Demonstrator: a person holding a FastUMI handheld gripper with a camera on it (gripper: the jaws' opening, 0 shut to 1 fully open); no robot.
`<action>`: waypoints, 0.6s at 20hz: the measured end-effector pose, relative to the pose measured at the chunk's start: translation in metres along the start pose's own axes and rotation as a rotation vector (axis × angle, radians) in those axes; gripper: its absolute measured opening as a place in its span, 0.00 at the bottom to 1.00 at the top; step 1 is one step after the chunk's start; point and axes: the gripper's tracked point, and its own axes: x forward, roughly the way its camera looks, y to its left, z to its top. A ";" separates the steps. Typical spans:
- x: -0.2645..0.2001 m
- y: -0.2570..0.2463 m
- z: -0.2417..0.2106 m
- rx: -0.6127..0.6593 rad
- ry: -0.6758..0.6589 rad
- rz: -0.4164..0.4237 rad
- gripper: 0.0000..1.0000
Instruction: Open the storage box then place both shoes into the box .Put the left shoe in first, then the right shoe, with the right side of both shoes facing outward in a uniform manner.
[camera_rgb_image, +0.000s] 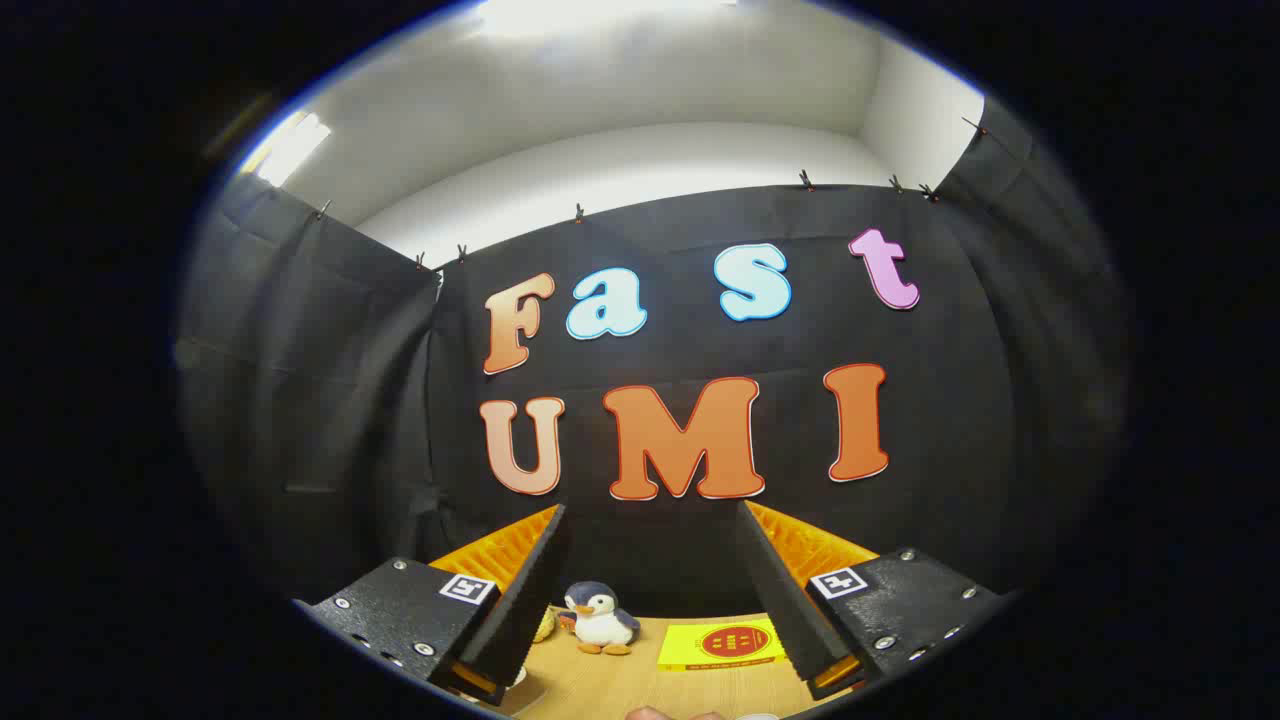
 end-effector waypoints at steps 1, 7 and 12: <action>0.000 0.002 -0.001 0.008 0.006 0.002 0.99; 0.003 0.011 -0.004 0.007 0.014 0.012 0.99; 0.004 0.018 -0.011 0.002 0.023 0.032 0.99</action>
